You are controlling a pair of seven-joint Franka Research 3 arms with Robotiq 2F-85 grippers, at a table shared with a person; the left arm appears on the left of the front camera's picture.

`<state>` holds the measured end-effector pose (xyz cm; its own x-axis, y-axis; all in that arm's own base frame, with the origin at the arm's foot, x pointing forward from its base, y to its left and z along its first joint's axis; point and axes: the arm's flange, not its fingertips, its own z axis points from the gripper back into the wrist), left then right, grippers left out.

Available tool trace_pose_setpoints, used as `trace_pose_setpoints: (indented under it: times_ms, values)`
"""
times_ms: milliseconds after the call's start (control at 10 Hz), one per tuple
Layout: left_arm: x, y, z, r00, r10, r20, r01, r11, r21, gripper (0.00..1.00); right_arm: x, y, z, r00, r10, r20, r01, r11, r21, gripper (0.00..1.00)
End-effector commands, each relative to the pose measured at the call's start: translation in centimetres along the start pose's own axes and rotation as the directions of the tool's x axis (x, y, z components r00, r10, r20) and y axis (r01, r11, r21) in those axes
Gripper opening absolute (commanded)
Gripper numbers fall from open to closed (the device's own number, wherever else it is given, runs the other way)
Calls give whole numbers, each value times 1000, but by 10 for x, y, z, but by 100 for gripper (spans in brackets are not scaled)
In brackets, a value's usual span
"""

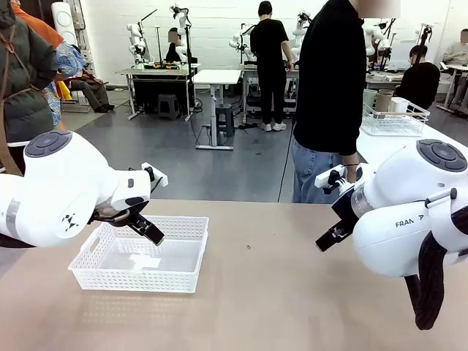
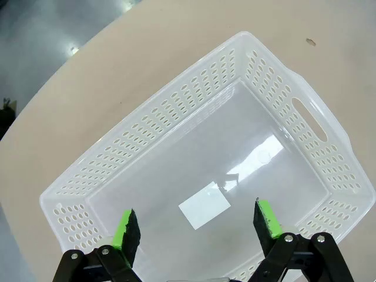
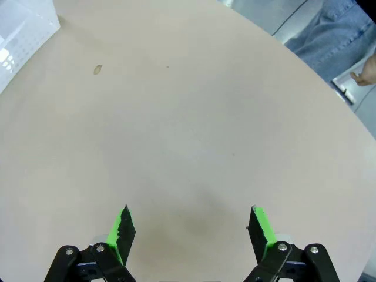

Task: Clean and organize the cups into the basket.
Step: Pick up the Organizing basket and move it to the center of the table, then pick up the Reusable plastic cup from the right side of the table and place it inside the Organizing basket.

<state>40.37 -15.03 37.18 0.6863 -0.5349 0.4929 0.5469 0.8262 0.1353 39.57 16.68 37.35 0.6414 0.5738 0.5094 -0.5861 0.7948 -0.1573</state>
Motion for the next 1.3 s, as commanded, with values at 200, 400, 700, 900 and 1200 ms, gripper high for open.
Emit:
trace_pose_setpoints:
  times_ms: [200, 400, 700, 900, 1200]
  values:
    - [0, 0, 0, 1000, 0, 0, 0, 1000, 0, 100, 0, 0, 0, 1000, 0, 0, 0, 1000, 0, 100]
    - [0, 0, 0, 1000, 0, 0, 0, 1000, 0, 100, 0, 0, 0, 1000, 0, 0, 0, 1000, 0, 100]
    - [0, 0, 0, 1000, 0, 0, 0, 1000, 0, 100, 0, 0, 0, 1000, 0, 0, 0, 1000, 0, 100]
    - [-10, -10, 38, 999, -14, -51, 13, 1000, -14, 100, -13, 14, 52, 998, 68, 8, -68, 998, -12, 100]
    - [-40, -3, 119, 968, -84, -235, 76, 996, -45, 100, -55, 34, 122, 981, 115, -159, -129, 988, -80, 100]
